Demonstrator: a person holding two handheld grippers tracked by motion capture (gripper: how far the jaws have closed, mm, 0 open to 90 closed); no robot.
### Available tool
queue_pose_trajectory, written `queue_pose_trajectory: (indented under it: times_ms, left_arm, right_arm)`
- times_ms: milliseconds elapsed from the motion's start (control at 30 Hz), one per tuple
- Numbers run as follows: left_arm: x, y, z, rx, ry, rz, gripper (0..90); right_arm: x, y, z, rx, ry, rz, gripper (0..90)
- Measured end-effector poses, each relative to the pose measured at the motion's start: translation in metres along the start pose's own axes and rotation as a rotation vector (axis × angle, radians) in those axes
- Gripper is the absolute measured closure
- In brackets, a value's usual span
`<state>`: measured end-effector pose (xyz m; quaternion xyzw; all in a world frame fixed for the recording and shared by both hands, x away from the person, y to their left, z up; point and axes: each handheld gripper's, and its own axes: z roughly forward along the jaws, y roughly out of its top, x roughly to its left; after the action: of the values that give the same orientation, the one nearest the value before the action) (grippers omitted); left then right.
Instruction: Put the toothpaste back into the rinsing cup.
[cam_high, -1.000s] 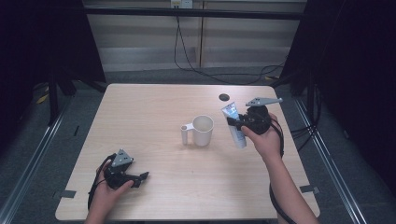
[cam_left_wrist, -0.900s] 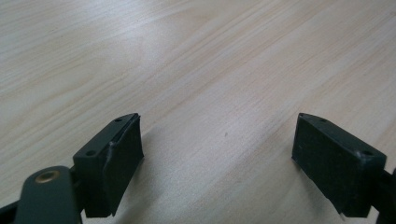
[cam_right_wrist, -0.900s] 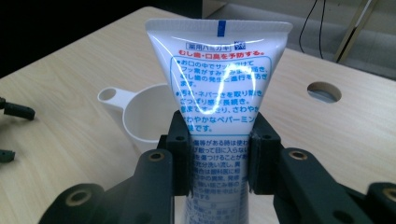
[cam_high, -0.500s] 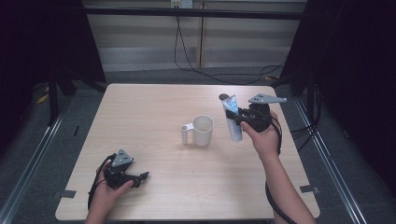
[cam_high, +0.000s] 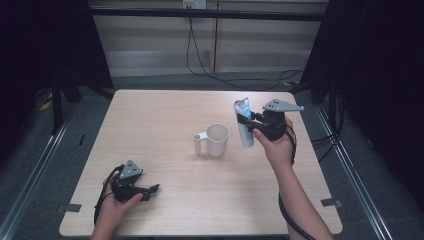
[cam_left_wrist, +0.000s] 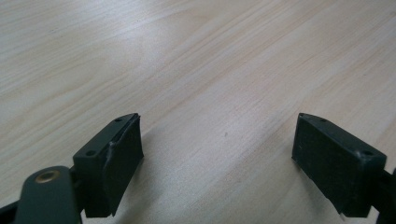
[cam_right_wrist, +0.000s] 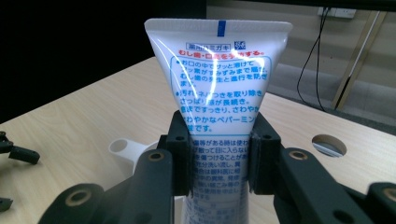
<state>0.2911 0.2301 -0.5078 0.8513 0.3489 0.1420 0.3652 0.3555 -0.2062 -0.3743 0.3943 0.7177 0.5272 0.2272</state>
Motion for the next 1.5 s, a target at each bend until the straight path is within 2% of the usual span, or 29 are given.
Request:
queue_pose_trajectory:
  times_ms: [267, 367, 867, 1500]
  left_arm:
    - [0.0, 0.0, 0.0, 0.0, -0.001, 0.001, 16.0]
    - [0.0, 0.0, 0.0, 0.0, -0.001, 0.002, 15.9]
    - [0.0, 0.0, 0.0, 0.0, -0.003, 0.003, 15.9]
    - [0.0, 0.0, 0.0, 0.0, -0.007, 0.006, 15.8]
  right_arm:
    - [0.003, 0.007, 0.004, -0.024, -0.012, -0.009, 67.8]
    - [0.003, 0.009, 0.005, -0.042, -0.01, 0.005, 67.9]
    - [0.009, 0.014, 0.019, -0.078, -0.003, -0.002, 67.8]
    - [0.017, 0.02, 0.04, -0.081, 0.011, -0.013, 67.6]
